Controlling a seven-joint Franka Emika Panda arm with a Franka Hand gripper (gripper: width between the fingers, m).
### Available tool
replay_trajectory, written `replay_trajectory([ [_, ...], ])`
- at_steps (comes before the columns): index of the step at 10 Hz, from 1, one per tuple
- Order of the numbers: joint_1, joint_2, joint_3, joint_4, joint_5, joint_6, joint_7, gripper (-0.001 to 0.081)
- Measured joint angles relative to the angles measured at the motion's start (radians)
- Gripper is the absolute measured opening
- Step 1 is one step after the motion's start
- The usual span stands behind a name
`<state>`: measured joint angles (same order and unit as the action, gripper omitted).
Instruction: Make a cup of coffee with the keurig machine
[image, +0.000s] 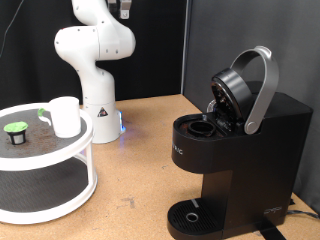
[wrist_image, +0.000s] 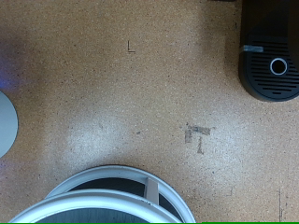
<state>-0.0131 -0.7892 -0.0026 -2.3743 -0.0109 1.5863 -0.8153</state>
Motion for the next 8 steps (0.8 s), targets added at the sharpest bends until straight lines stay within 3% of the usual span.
replay_trajectory([
  [4, -0.029, -0.016, -0.117, 0.002, -0.066, -0.021, -0.134, 0.0807],
  [8, -0.037, -0.020, -0.146, -0.005, -0.082, -0.005, -0.197, 0.0807],
])
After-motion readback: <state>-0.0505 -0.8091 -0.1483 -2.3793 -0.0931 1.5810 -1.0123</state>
